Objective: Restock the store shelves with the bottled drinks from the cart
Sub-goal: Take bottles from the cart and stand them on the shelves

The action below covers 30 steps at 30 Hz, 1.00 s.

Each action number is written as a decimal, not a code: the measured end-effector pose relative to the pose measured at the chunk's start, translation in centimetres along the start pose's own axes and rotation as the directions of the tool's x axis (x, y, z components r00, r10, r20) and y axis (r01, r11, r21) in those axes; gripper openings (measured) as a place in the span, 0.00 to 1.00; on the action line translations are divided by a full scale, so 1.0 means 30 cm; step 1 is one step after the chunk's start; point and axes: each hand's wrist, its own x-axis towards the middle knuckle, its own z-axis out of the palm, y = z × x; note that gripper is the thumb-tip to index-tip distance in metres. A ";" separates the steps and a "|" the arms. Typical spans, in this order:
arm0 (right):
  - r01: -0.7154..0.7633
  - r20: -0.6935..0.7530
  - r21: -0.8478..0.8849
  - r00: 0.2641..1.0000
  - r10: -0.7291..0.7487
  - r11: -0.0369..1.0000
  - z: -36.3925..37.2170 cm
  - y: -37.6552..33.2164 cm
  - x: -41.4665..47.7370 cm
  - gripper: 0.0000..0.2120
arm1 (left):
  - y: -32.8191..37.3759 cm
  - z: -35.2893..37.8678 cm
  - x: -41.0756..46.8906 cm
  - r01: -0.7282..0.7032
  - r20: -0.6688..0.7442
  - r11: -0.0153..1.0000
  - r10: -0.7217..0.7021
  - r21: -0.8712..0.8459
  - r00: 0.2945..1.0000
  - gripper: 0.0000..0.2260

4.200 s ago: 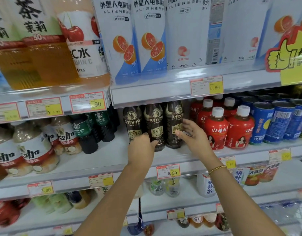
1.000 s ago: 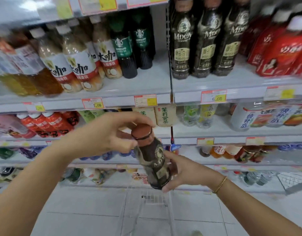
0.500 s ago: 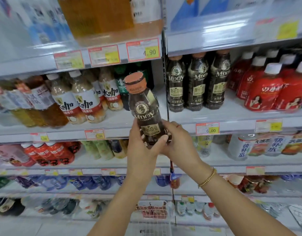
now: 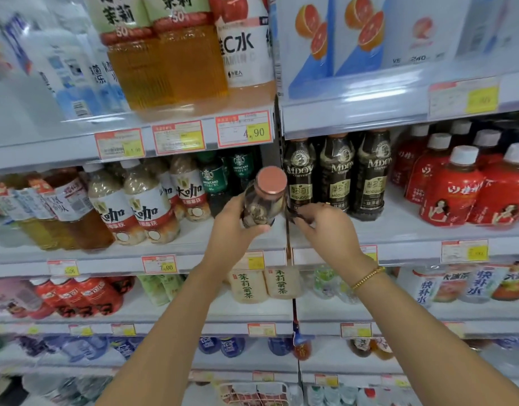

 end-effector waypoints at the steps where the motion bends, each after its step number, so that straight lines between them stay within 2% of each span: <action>1: -0.031 0.036 -0.063 0.999 0.033 0.998 -0.003 0.024 0.001 0.08 | 0.001 0.006 0.019 0.019 0.010 1.000 -0.019 0.002 1.000 0.23; 4: -0.068 0.121 -0.175 0.989 0.090 0.982 -0.009 0.065 -0.003 0.13 | -0.004 0.026 0.069 0.074 0.010 0.997 -0.074 -0.024 0.997 0.24; 9: 0.028 0.100 -0.304 0.995 0.002 0.952 0.001 0.057 -0.010 0.18 | -0.025 0.058 0.130 0.142 -0.024 0.990 -0.142 0.009 0.990 0.23; 16: 0.061 -0.009 -0.363 0.998 -0.069 0.930 0.039 0.065 -0.017 0.10 | -0.012 0.103 0.181 0.176 -0.056 0.984 -0.178 -0.029 0.982 0.24; 30: 0.088 -0.065 -0.353 0.991 -0.118 0.931 0.059 0.083 -0.014 0.10 | -0.047 0.132 0.200 0.210 -0.017 0.974 -0.212 -0.089 0.977 0.24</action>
